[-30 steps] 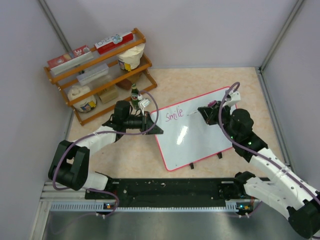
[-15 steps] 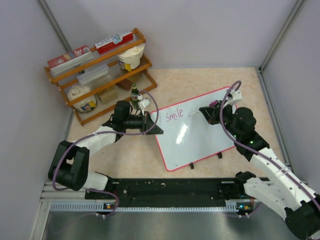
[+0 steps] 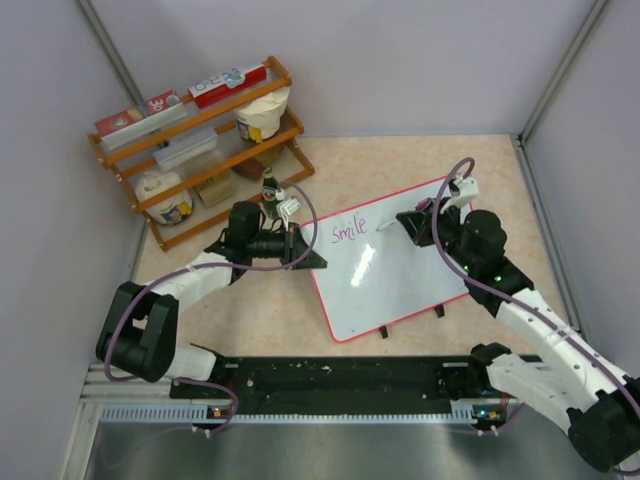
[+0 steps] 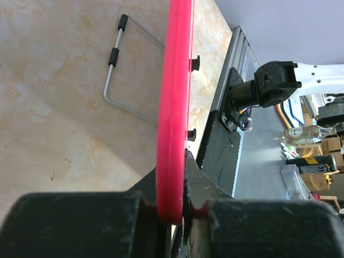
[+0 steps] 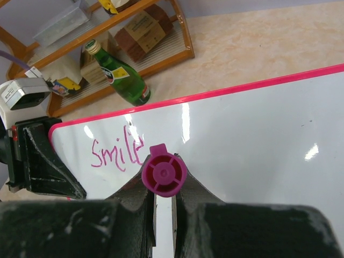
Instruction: Write a sentence on the whiteboard
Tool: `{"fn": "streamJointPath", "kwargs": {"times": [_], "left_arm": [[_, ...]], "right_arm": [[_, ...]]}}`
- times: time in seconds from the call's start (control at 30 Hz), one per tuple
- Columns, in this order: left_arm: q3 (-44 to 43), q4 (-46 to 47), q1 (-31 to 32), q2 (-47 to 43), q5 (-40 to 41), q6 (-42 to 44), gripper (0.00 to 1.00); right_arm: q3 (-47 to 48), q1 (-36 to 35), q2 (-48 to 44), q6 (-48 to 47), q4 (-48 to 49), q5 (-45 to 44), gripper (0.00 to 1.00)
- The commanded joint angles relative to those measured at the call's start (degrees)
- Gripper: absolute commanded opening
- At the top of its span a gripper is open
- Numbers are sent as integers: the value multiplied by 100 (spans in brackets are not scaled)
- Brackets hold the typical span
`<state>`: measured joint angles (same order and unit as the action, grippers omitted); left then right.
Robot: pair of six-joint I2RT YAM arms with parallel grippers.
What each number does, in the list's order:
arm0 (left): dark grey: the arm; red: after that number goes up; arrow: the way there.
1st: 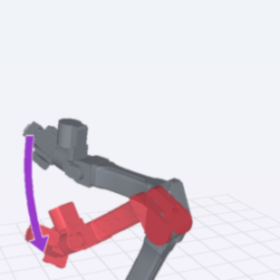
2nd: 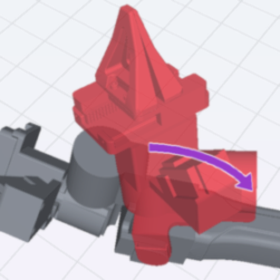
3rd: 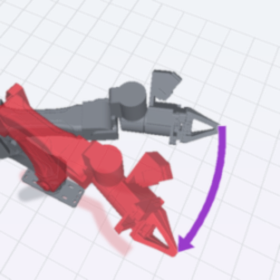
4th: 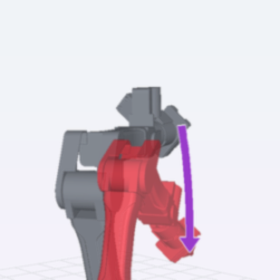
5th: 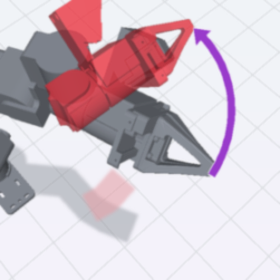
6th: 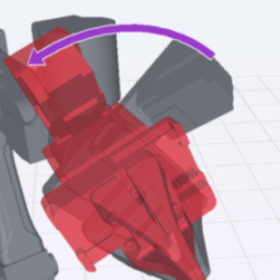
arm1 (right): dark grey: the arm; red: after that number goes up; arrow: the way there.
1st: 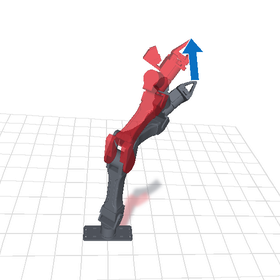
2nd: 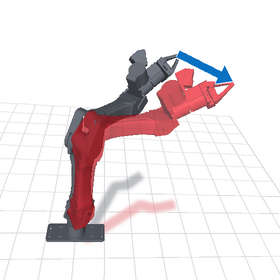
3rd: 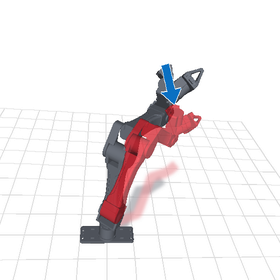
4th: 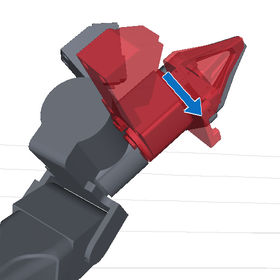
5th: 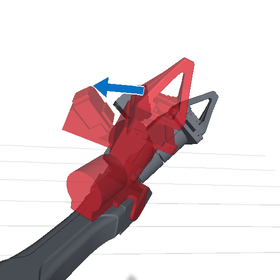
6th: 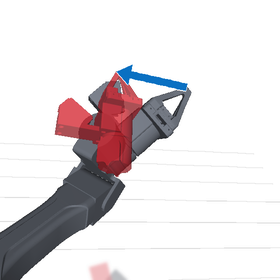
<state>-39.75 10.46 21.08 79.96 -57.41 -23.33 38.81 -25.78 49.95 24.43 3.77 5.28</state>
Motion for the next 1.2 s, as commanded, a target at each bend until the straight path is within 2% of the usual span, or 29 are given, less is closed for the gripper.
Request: {"fn": "streamJointPath", "kwargs": {"times": [0.0, 0.57, 1.17], "left_arm": [[292, -773, 230, 177, 819, 1349, 0], [266, -791, 230, 274, 801, 1366, 0], [274, -791, 230, 239, 828, 1366, 0]], "right_arm": [[276, 38, 111, -8, 423, 26, 0], [408, 38, 383, 159, 695, 35, 0], [-128, 29, 357, -34, 555, 79, 0]]}}
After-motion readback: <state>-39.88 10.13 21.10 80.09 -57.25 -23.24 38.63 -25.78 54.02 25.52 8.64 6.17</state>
